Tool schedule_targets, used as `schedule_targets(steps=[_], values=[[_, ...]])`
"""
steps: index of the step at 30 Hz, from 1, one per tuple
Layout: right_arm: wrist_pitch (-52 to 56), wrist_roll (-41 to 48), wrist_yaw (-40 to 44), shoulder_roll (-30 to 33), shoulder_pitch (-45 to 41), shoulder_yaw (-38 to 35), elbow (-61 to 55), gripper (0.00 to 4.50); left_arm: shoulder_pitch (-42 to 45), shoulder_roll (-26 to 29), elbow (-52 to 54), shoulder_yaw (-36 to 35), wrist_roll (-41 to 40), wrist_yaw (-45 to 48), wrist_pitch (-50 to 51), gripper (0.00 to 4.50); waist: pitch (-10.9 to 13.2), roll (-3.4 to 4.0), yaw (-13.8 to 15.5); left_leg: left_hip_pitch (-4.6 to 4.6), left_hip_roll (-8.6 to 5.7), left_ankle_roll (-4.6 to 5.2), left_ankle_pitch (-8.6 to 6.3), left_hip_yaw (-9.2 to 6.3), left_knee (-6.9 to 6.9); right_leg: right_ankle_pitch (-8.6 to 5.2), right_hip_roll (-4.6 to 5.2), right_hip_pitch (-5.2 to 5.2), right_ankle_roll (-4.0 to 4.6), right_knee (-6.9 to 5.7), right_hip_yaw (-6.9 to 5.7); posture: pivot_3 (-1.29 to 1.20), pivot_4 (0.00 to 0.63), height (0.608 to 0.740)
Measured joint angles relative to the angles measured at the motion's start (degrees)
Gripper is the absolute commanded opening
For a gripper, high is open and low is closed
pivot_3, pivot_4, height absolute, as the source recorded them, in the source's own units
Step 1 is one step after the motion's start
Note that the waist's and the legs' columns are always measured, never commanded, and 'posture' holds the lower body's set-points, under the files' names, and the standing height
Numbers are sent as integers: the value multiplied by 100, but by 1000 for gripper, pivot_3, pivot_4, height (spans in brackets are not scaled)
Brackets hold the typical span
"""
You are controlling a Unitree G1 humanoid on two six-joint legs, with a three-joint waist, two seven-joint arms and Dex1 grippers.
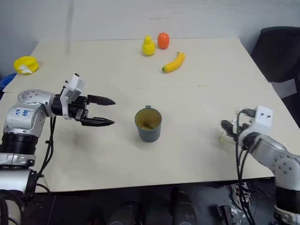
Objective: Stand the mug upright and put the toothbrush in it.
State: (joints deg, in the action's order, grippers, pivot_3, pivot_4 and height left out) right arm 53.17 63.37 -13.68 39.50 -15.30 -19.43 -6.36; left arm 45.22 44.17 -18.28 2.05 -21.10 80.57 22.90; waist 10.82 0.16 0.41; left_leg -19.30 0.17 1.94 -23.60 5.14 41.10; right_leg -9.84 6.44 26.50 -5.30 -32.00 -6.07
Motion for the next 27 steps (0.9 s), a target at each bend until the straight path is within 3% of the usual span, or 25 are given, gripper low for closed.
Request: schedule_targets(steps=[5, 7, 19, 27], values=[[-279, -896, 397, -268, -623, 306, 700, 4469, -55, -4, 43, -15, -1, -71, 37, 4500, 0, -1, -55, 1, 0, 0, 0, 3, 3, 1, 1, -2, -2, -2, 2, 0, 150, 740], [-391, -1253, 529, -337, -789, 348, 945, 4078, -54, -16, 76, -15, -1, -89, 37, 4500, -2, -4, -54, 3, 6, 1, 0, 3, 3, 1, 4, -3, -2, -2, 3, 0, 150, 740], [-466, -2161, 944, -718, -816, 45, 1125, 162, -50, -29, 86, -16, -3, -88, 43, 4500, -10, -17, -91, 9, 20, -2, 1, 11, 6, 3, -4, -6, -4, -8, 4, 0, 150, 740], [-576, -2612, 1244, -878, -800, 150, 857, 150, -44, -32, 187, -17, -105, -71, 153, 4500, -9, -15, -130, 8, 20, -3, 2, 11, 6, 3, -3, -1, -4, -9, 6, 0, 150, 740]])
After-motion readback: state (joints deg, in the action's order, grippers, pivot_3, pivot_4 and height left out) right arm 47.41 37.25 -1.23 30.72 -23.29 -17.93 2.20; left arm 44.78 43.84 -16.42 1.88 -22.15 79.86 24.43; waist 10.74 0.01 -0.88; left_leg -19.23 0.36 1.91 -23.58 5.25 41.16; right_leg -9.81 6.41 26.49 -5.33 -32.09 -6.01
